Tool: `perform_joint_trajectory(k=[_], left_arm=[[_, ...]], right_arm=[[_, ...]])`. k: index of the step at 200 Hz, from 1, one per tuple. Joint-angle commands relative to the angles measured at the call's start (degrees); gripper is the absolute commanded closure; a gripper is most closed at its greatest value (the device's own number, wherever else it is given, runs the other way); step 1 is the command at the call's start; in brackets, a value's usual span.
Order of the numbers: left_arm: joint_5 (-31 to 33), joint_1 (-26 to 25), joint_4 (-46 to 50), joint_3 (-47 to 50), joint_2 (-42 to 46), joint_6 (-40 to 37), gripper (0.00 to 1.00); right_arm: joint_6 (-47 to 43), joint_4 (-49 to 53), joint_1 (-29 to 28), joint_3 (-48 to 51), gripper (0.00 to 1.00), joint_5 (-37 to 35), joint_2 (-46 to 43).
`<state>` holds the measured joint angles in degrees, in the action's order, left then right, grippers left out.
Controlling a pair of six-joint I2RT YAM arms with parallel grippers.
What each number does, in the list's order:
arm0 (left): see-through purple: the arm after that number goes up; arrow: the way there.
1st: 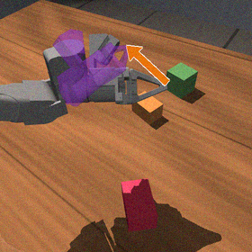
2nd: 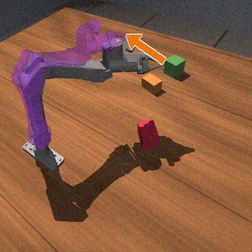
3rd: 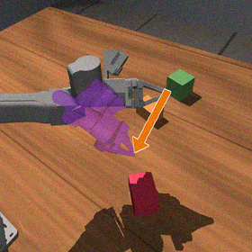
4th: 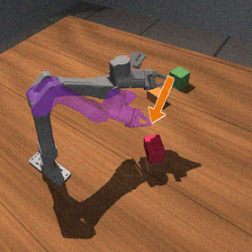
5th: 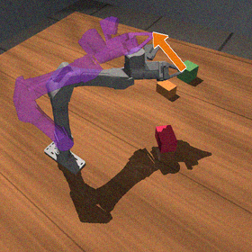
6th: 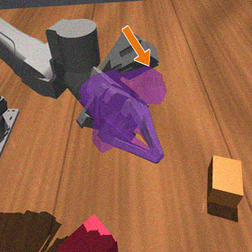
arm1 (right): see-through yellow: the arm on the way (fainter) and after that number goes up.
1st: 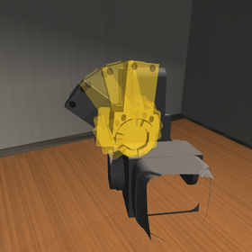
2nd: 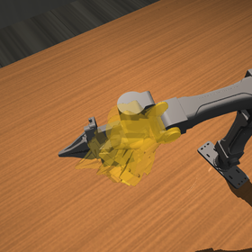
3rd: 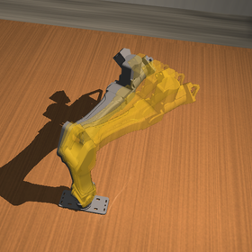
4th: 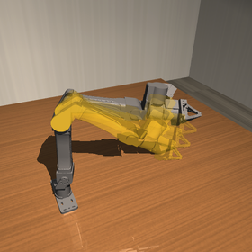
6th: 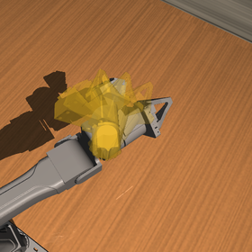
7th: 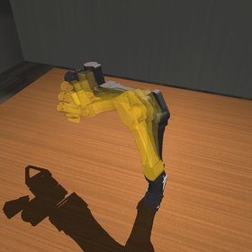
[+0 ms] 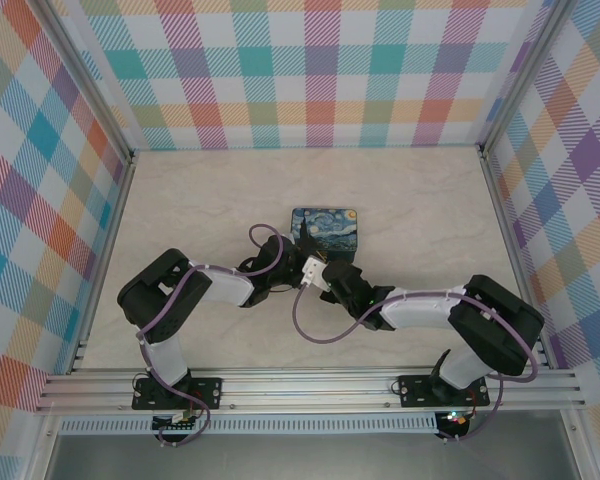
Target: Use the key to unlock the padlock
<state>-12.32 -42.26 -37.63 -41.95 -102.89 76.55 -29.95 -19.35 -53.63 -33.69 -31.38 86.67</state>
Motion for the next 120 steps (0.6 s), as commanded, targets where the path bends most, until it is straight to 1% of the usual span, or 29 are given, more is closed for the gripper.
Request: perform_joint_trajectory(k=[1, 64, 98, 120], left_arm=[[-0.9, -0.8, 0.7, -0.6, 2.0, -0.7, 0.88], [-0.9, -0.7, 0.8, -0.1, 2.4, -0.7, 0.88], [-0.7, -0.6, 1.0, 0.2, 2.8, -0.8, 0.88], [-0.7, -0.7, 1.2, 0.1, 2.8, -0.9, 0.88]], right_arm=[[3.8, 1.9, 0.8, -2.7, 1.0, -0.2, -0.3], [12.8, 3.4, 1.2, -3.9, 1.0, 2.6, -1.1], [21.2, 0.0, 3.6, 0.5, 1.0, 6.4, -1.8], [23.8, -3.1, 5.5, 3.6, 1.0, 10.2, -3.4]])
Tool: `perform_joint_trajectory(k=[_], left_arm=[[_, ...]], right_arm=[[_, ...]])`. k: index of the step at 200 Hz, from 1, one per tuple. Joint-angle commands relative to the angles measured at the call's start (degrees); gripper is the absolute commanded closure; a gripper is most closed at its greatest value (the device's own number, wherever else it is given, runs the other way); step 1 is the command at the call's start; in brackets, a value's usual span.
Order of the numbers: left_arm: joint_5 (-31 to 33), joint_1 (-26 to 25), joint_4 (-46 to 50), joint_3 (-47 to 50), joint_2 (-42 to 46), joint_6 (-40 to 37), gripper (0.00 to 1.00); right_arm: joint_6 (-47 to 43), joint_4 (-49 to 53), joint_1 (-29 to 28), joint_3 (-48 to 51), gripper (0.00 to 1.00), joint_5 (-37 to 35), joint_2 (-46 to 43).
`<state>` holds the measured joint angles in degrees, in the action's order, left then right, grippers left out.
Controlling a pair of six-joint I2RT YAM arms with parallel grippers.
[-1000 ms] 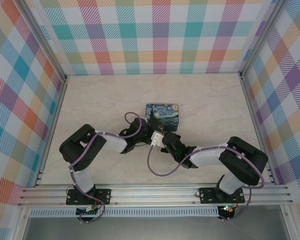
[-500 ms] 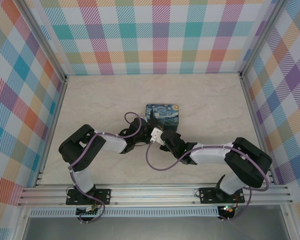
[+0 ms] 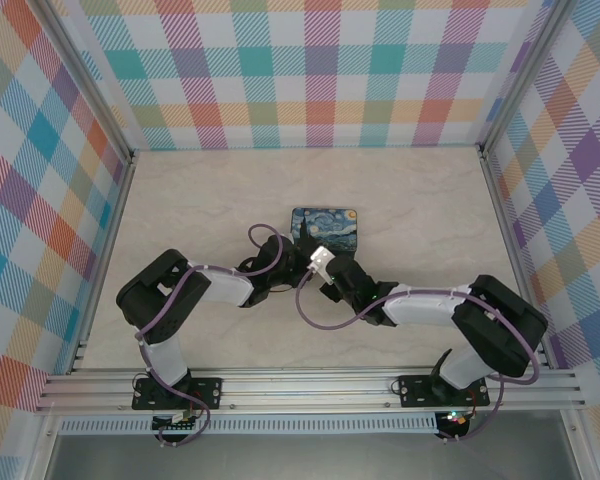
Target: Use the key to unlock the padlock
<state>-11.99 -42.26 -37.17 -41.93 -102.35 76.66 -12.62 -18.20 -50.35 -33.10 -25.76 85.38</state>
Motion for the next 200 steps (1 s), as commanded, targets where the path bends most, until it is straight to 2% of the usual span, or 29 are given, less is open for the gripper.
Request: perform_joint_trajectory(k=[1, 25, 54, 84, 143, 200], left_arm=[[-1.0, -0.6, 0.8, 0.1, 2.2, -1.0, 0.88], [-1.0, -0.6, 0.8, 0.2, 2.1, -1.1, 0.88], [-0.8, -0.7, 1.2, 0.2, 2.1, -1.3, 0.87], [0.1, -0.6, 4.5, -0.2, 3.2, -3.0, 0.75], [-0.9, -1.2, 7.3, -2.1, 3.2, -4.4, 0.61], [-1.5, -2.0, 8.8, -5.2, 1.5, -5.2, 0.54]], right_arm=[[7.4, -4.4, 2.4, 3.1, 1.0, 4.8, -2.2], [12.2, -7.7, 5.7, 6.2, 1.0, 10.8, -4.0], [13.5, -8.9, 7.2, 7.7, 1.0, 15.3, -5.2], [14.2, -9.2, 7.5, 8.1, 1.0, 16.6, -4.8], [14.8, -10.0, 7.6, 8.3, 1.0, 16.9, -3.3], [14.3, -9.7, 7.5, 7.7, 1.0, 16.9, -2.0]])
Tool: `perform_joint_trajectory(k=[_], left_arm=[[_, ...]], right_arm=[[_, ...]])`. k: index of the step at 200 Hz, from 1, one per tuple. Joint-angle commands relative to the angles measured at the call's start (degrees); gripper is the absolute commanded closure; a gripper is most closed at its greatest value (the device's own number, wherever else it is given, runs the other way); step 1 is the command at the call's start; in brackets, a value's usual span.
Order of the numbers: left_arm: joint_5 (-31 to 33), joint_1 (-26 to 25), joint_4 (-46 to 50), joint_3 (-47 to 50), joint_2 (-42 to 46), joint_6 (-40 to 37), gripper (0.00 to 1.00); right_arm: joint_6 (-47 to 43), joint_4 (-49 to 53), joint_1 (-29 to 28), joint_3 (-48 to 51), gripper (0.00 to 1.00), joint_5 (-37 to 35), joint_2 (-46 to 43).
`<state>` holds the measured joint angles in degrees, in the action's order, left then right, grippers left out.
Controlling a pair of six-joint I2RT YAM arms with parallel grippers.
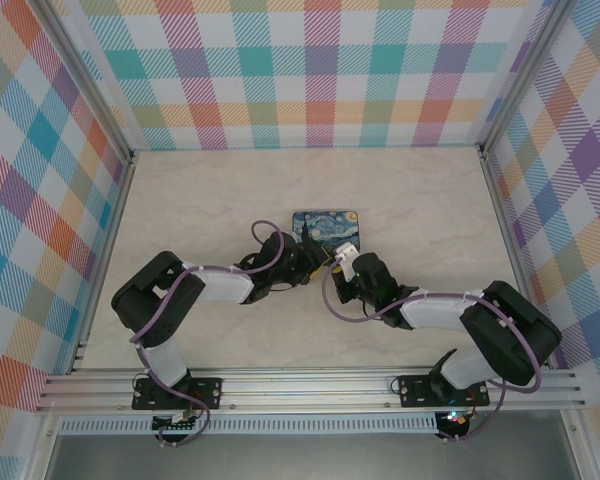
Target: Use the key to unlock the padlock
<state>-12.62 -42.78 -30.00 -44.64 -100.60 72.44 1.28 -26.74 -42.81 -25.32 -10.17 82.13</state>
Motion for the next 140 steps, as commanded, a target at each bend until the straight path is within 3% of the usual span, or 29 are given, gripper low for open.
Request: perform_joint_trajectory(k=[1, 69, 140], left_arm=[[-0.9, -1.5, 1.7, -2.5, -0.3, -1.0, 0.54], [-0.3, -2.4, 3.8, -4.2, -2.6, -0.9, 0.58], [0.4, -2.5, 14.2, -7.6, -3.1, 0.4, 0.65]], right_arm=[[0.5, -1.2, 0.0, -0.1, 1.0, 1.4, 1.3], [0.5, -2.1, 0.0, -0.1, 1.0, 1.3, 0.9], [0.1, -1.8, -0.1, 0.3, 1.0, 0.5, 0.1]])
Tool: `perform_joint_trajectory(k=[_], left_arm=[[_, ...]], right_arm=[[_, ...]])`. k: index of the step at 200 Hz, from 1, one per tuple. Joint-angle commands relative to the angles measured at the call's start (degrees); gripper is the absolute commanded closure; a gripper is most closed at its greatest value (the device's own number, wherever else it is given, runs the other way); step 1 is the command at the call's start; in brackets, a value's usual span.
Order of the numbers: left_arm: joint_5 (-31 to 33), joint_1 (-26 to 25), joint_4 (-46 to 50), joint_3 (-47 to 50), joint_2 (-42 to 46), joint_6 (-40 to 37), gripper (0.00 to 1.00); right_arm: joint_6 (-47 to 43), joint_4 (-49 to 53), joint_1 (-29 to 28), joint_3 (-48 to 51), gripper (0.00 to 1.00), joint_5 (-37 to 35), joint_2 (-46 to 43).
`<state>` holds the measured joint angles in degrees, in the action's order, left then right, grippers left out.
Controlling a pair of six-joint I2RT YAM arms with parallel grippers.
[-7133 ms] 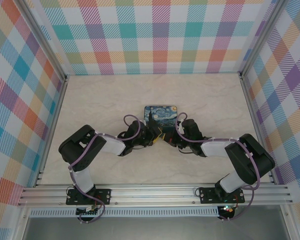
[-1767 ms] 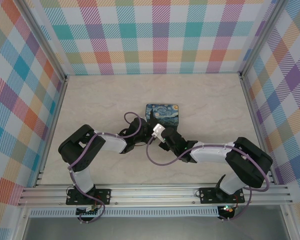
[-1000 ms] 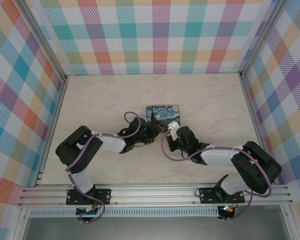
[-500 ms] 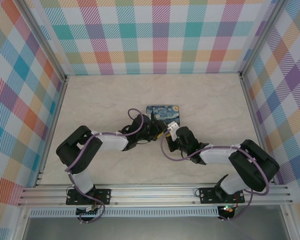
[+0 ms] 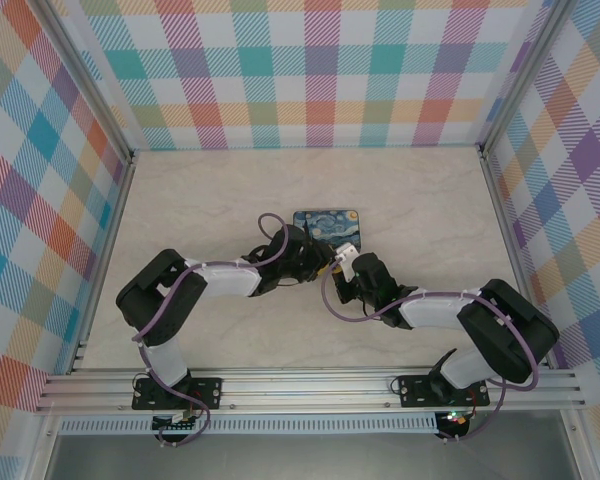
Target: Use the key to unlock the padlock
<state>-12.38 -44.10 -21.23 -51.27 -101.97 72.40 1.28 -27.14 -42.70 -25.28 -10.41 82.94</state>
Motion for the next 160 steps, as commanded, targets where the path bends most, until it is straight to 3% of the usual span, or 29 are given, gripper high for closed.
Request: perform_joint_trajectory(k=[1, 95, 160], left_arm=[[0.2, -1.2, 5.5, -1.0, -1.7, 0.4, 0.65], [0.4, -1.2, 7.5, -1.9, -1.8, 0.6, 0.63], [1.0, -1.5, 8.3, -3.0, -2.7, 0.0, 0.73]], right_arm=[[0.1, -1.4, -0.1, 0.2, 1.0, 0.7, -0.8], [-0.2, -1.1, -0.1, -0.2, 1.0, 1.1, -1.2], [0.8, -2.2, -0.1, -0.6, 1.0, 2.5, -1.0]])
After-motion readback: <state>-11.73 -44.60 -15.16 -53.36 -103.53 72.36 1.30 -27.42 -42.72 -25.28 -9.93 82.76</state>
